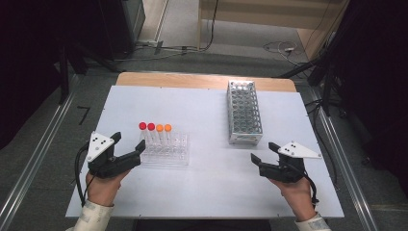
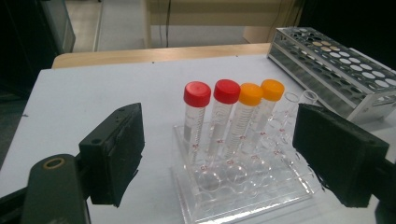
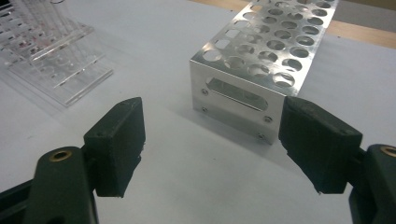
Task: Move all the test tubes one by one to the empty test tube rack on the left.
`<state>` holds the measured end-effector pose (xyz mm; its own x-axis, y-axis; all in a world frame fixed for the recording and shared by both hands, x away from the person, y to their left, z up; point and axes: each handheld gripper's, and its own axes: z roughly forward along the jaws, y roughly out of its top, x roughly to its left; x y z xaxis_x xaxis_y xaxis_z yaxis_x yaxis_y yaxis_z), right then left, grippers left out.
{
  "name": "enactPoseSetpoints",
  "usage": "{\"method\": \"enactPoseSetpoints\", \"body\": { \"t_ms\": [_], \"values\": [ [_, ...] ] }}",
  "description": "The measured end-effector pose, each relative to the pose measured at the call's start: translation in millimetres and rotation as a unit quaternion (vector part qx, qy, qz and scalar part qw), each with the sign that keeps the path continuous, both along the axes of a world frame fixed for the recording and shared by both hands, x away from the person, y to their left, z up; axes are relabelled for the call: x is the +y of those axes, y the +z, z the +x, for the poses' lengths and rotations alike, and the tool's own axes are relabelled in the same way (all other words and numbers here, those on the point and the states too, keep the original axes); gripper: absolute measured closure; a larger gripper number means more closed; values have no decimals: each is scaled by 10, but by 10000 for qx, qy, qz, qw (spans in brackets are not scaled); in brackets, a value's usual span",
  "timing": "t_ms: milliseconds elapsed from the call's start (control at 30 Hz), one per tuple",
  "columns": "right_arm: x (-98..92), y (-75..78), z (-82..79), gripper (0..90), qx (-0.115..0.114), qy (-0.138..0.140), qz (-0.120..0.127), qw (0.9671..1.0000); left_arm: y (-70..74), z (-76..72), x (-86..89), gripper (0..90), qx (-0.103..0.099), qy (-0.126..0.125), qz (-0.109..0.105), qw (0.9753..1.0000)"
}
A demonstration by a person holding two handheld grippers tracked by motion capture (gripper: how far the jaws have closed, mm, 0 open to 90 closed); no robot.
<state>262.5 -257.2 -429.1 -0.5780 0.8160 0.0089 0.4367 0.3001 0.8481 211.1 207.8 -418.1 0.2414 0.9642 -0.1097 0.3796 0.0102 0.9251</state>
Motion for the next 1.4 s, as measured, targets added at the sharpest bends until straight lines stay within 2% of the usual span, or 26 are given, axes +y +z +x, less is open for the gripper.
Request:
{"method": "enactPoseSetpoints", "body": {
  "t_ms": [733,1067,1233,1400],
  "values": [
    [-462,-93,-13,214,-24,-613,-33,9981,-129,-46,216,171,47,353,-20,9994],
    [-694,-140,-17,214,-14,-966,4,9953,-179,-57,299,171,105,466,-17,9989],
    [-766,-196,-10,214,-22,-1146,-168,9933,-210,-58,352,171,133,538,17,9985],
    [-852,-222,-1,214,-15,-1286,-126,9916,-251,-51,410,171,206,643,41,9977]
  ]
}}
